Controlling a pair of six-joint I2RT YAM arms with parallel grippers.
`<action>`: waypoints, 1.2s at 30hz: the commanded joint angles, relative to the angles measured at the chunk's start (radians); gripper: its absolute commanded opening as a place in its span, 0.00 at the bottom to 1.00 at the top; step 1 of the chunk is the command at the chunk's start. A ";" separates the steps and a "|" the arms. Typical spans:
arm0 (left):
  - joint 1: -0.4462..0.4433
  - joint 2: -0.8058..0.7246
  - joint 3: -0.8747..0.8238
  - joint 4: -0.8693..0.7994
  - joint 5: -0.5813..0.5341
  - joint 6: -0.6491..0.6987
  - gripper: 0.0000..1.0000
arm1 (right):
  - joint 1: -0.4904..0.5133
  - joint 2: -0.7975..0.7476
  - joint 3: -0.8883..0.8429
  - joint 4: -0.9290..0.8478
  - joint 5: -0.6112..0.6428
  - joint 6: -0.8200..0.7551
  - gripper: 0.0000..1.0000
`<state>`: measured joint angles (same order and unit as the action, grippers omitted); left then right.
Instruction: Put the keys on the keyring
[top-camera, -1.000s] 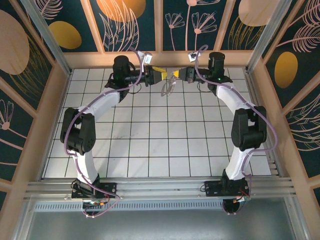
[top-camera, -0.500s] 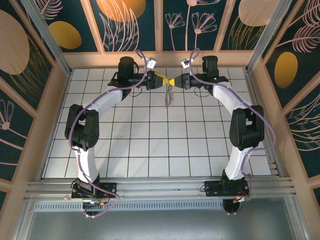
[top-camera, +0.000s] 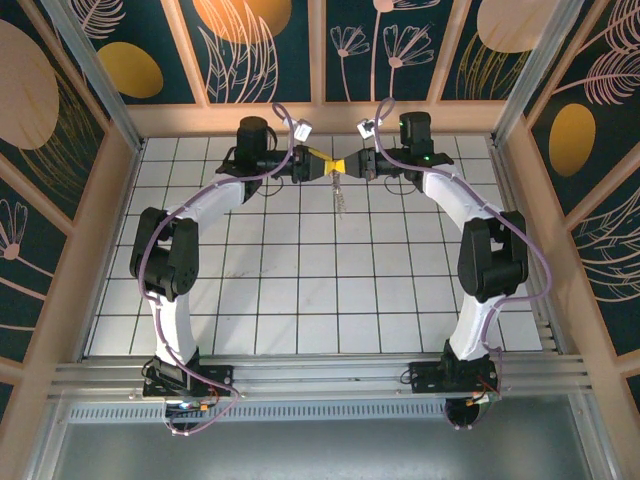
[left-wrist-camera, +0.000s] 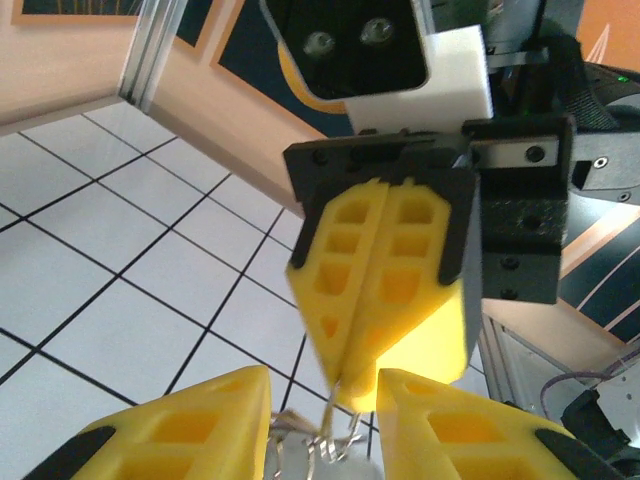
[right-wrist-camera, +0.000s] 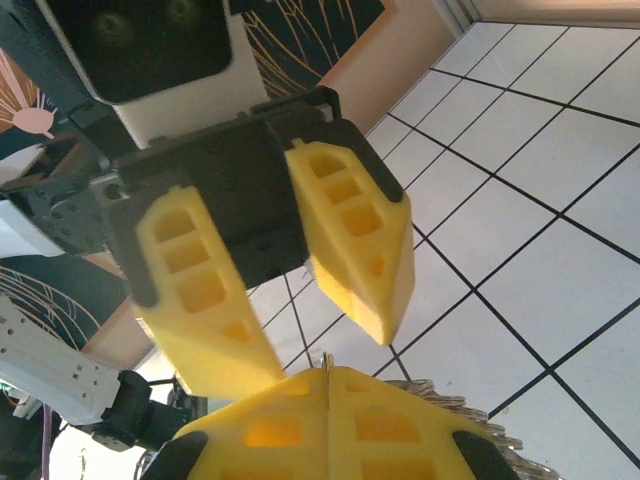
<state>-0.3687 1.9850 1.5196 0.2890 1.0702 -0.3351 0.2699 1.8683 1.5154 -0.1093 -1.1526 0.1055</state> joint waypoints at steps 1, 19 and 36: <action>0.020 -0.035 -0.024 0.078 0.021 -0.024 0.33 | -0.003 -0.062 -0.021 0.038 -0.016 -0.017 0.00; 0.022 -0.020 -0.075 0.263 0.095 -0.158 0.34 | 0.003 -0.065 -0.025 0.096 -0.028 0.027 0.00; -0.008 -0.002 -0.076 0.282 0.125 -0.165 0.28 | 0.007 -0.055 -0.019 0.114 -0.025 0.042 0.00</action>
<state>-0.3717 1.9850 1.4544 0.5285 1.1629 -0.4957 0.2703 1.8519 1.4914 -0.0406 -1.1542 0.1394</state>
